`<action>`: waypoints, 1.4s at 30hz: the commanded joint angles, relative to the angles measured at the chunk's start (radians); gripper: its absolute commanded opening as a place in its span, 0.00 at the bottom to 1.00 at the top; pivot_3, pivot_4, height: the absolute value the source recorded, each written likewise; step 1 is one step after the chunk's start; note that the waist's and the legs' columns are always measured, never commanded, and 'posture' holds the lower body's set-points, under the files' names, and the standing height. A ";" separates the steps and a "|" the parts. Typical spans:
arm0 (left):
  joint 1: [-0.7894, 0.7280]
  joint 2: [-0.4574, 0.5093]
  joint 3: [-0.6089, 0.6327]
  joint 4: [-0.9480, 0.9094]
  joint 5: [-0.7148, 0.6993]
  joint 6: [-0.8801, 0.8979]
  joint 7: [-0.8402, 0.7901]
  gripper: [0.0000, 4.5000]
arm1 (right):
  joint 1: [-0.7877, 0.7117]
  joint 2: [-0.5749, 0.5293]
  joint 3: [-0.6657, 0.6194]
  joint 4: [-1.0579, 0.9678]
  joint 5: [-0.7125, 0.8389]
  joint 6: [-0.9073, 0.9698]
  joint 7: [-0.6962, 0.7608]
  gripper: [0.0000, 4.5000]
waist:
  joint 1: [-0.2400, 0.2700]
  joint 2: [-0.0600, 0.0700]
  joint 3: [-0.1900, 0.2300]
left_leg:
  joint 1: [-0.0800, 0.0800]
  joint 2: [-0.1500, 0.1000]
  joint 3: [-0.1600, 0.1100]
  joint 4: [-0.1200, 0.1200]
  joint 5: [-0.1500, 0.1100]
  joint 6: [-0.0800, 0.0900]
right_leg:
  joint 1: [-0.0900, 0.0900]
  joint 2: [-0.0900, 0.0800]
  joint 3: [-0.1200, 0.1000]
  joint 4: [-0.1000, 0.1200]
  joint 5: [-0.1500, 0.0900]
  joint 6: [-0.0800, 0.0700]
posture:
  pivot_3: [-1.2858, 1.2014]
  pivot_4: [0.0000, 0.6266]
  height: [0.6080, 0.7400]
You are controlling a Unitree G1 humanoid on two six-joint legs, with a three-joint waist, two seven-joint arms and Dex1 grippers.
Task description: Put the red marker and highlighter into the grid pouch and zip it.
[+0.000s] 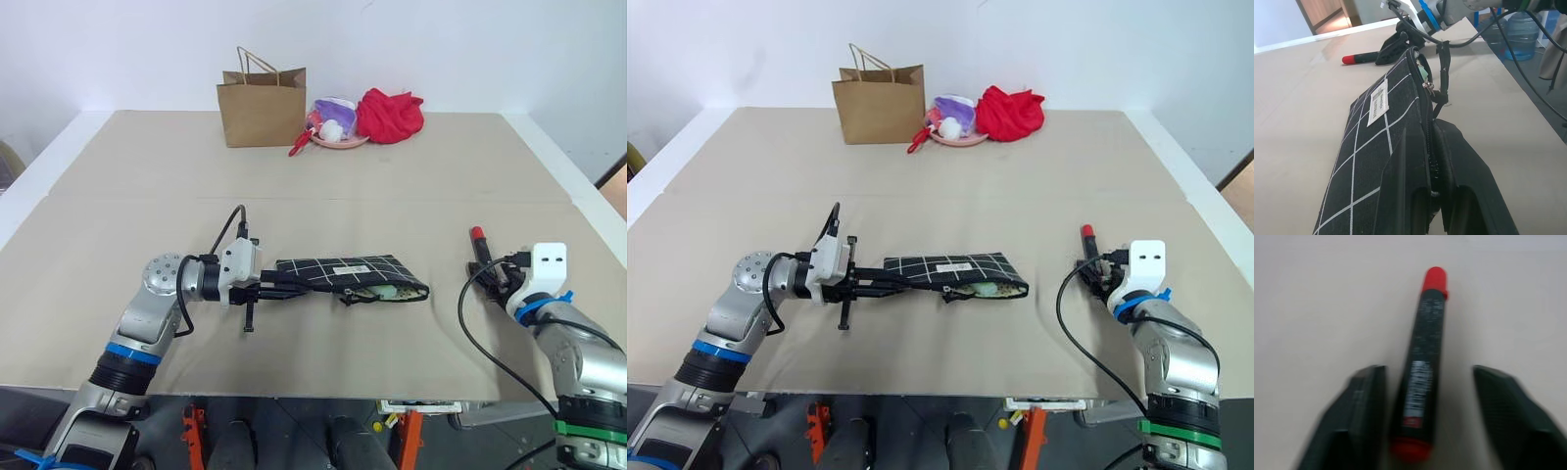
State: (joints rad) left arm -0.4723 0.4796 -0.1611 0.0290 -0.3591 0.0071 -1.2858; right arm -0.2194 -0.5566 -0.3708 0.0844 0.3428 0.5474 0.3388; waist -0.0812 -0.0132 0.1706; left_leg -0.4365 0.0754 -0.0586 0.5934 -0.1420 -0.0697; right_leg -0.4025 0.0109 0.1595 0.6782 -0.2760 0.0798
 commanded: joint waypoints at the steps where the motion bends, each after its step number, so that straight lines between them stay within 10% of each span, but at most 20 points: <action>1: 0.000 0.003 0.006 -0.038 -0.010 -0.003 0.007 0.00 | 0.046 0.010 0.001 0.013 -0.020 0.062 -0.038 0.23 | 0.004 -0.001 -0.001 | 0.000 0.000 0.000 0.000 0.000 0.000 | 0.001 0.000 0.000 0.000 0.000 0.000 | 0.52 0.24 1.00; 8: -0.005 0.002 0.006 -0.030 -0.010 -0.006 0.009 0.00 | 0.063 -0.038 0.011 -0.024 -0.022 0.026 0.018 0.14 | 0.010 -0.004 -0.002 | 0.000 0.000 0.000 0.002 0.000 0.000 | 0.003 0.000 0.000 -0.001 -0.002 -0.004 | 0.52 0.24 1.00; 23: -0.012 0.000 0.001 -0.018 -0.017 -0.003 -0.019 0.00 | 0.095 -0.450 0.024 -0.446 0.491 0.170 0.857 0.14 | 0.000 0.000 0.001 | 0.000 -0.001 -0.001 -0.001 0.000 0.000 | 0.001 0.000 0.000 0.000 -0.003 0.000 | 0.52 0.24 1.00; 42: -0.004 -0.002 0.004 -0.046 -0.019 0.013 -0.013 0.00 | 0.191 -0.473 0.077 -0.415 0.427 0.168 0.883 0.14 | 0.004 0.000 0.001 | -0.001 -0.001 0.000 0.002 0.000 0.000 | 0.001 -0.001 0.000 0.000 -0.004 -0.003 | 0.52 0.24 1.00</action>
State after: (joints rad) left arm -0.4735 0.4721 -0.1634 0.0260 -0.3619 0.0225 -1.2994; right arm -0.0129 -1.0204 -0.2554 -0.3284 0.7512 0.7117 1.2203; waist -0.0775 -0.0134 0.1719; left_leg -0.4370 0.0742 -0.0588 0.5953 -0.1424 -0.0697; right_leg -0.4017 0.0099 0.1598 0.6782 -0.2801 0.0771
